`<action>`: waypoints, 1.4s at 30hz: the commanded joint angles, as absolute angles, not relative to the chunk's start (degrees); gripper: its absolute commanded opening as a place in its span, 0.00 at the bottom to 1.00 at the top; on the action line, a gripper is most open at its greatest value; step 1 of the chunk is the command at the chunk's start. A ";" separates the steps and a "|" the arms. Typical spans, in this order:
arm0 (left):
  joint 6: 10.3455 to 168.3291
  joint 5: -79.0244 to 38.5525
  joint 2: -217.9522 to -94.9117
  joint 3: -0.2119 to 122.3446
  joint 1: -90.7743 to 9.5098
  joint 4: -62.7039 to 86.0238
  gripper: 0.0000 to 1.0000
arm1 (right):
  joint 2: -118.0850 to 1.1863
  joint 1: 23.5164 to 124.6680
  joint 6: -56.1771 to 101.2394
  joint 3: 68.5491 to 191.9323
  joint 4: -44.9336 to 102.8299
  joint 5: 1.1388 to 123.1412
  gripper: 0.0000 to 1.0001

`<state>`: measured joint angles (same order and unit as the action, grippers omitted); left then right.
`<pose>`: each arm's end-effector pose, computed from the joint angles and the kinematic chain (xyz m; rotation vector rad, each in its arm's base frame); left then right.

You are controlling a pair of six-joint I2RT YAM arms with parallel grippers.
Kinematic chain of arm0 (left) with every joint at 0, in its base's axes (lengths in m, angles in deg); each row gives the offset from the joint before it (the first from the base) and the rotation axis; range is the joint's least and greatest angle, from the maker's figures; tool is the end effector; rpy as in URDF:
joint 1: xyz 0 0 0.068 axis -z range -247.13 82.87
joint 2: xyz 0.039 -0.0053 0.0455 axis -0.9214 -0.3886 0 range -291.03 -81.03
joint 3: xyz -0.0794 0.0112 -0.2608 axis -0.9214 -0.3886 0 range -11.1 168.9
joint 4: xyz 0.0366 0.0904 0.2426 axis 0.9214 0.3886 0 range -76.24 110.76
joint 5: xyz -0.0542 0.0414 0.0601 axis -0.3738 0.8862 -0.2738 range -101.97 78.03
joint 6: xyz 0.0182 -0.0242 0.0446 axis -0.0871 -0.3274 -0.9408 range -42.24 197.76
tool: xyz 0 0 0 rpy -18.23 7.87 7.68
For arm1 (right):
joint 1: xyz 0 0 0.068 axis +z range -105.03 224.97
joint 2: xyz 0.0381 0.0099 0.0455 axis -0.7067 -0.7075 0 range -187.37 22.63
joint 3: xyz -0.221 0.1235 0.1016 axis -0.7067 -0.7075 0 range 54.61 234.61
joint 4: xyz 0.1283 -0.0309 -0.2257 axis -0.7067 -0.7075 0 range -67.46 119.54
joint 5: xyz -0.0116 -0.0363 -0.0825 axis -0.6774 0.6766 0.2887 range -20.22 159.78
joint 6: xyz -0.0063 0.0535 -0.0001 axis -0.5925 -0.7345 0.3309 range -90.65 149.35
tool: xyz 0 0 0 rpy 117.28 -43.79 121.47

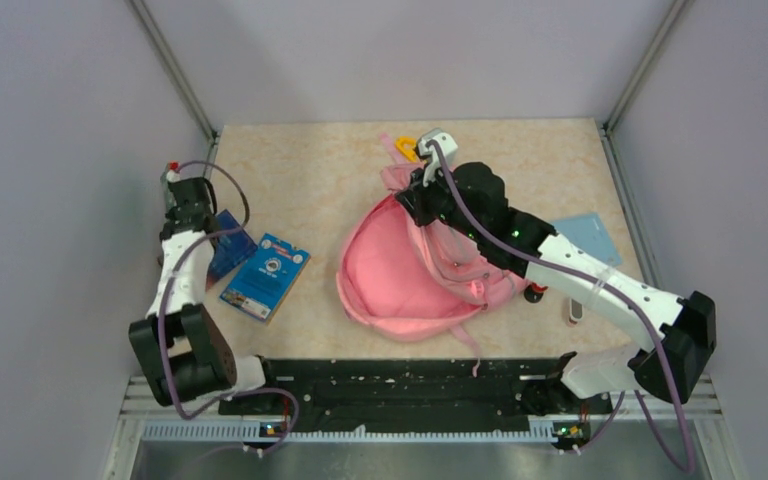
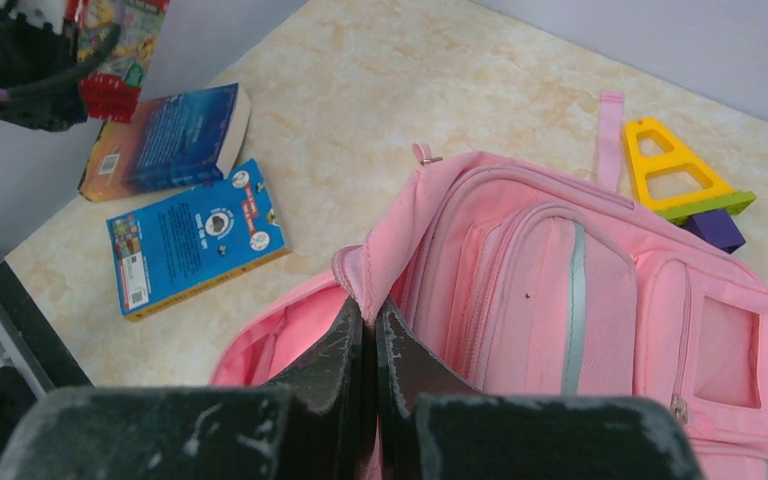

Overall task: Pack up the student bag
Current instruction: Pick up the book from the center of the board, then place the book in the student bag.

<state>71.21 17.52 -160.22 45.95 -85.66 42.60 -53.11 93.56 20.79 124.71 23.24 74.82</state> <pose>0.2658 0.1076 0.2545 -0.4859 2.4275 0.8230 0.2085 0.2318 0.3824 -0.5628 1.7348 0.6362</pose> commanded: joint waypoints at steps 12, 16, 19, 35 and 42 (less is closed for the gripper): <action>94.28 -29.23 -132.22 47.70 -59.50 46.81 0.00 | -49.96 93.00 23.95 133.82 21.15 77.61 0.00; 98.64 -36.35 -130.54 47.41 -51.77 46.61 0.00 | -50.47 92.95 24.80 134.44 20.19 80.94 0.00; 101.12 -40.80 -128.50 47.39 -48.25 46.49 0.00 | -50.33 92.84 25.09 134.14 19.88 82.63 0.00; 111.12 -60.95 -122.73 34.01 -45.31 43.33 0.00 | -50.22 92.35 23.92 133.79 19.90 86.11 0.00; 122.18 -63.40 -123.60 23.52 -43.48 22.55 0.00 | -51.28 92.35 22.84 134.73 19.94 84.41 0.00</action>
<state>115.84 -59.33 -123.81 26.13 -44.85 41.77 -53.11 93.54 23.37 130.07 16.24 83.19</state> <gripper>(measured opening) 0.267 0.018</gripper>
